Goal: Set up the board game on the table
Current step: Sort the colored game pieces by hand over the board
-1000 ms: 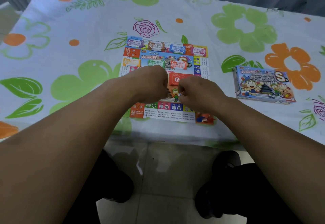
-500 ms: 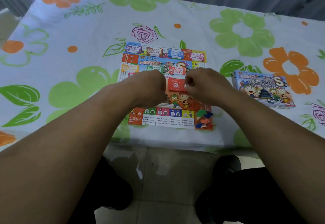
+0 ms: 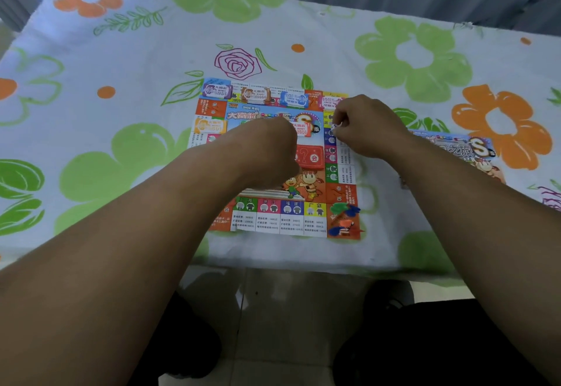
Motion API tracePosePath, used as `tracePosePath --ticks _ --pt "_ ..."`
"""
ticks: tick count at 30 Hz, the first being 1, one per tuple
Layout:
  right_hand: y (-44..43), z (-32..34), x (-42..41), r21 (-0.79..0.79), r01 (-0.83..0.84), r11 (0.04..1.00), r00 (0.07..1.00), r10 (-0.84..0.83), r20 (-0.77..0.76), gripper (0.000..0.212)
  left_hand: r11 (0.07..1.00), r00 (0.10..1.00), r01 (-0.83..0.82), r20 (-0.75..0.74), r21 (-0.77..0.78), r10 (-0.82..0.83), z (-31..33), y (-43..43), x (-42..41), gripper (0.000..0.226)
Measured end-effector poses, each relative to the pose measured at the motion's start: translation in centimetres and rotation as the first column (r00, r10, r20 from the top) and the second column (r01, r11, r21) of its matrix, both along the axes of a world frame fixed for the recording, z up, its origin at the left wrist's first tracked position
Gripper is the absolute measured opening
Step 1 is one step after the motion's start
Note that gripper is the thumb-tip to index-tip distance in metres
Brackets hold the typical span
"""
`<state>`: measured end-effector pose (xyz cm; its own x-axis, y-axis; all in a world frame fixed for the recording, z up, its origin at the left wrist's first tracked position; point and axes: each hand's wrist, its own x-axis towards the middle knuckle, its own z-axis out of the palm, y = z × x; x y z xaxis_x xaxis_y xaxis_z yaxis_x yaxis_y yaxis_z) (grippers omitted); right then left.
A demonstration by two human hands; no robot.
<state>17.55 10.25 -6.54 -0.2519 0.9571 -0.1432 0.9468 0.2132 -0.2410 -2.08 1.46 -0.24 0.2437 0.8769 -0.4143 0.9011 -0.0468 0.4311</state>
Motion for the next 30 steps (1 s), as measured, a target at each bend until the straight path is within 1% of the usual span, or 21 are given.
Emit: tracePosePath --ticks 5,13,16,19,25,30 --pt "0.6 -0.8 -0.3 -0.036 0.001 0.999 1.0 -0.001 -0.001 0.008 1.0 1.0 0.0 -0.015 -0.03 0.0 -0.2 0.4 0.0 0.026" --pt "0.8 -1.1 -0.7 -0.065 0.024 0.998 1.0 -0.025 -0.009 0.005 1.0 1.0 -0.006 -0.002 -0.028 0.005 -0.4 0.7 -0.4 0.022" --pt "0.8 -1.2 -0.6 -0.082 0.028 0.996 0.999 -0.03 -0.019 0.008 1.0 1.0 -0.007 -0.001 -0.024 0.007 -0.4 0.7 -0.4 0.021" --pt "0.8 -1.0 -0.6 -0.09 0.038 0.995 0.999 -0.041 -0.029 0.015 1.0 1.0 -0.001 -0.008 -0.023 0.001 -0.5 0.7 -0.4 0.023" --pt "0.6 0.3 -0.8 -0.064 0.034 0.997 0.998 -0.037 -0.047 0.018 1.0 1.0 0.001 -0.018 -0.02 -0.001 -0.6 0.6 -0.6 0.023" --pt "-0.3 2.2 -2.7 -0.017 -0.033 0.999 0.996 0.032 -0.08 0.014 0.999 0.999 -0.052 0.0 -0.016 0.052 0.0 0.0 -2.2 0.015"
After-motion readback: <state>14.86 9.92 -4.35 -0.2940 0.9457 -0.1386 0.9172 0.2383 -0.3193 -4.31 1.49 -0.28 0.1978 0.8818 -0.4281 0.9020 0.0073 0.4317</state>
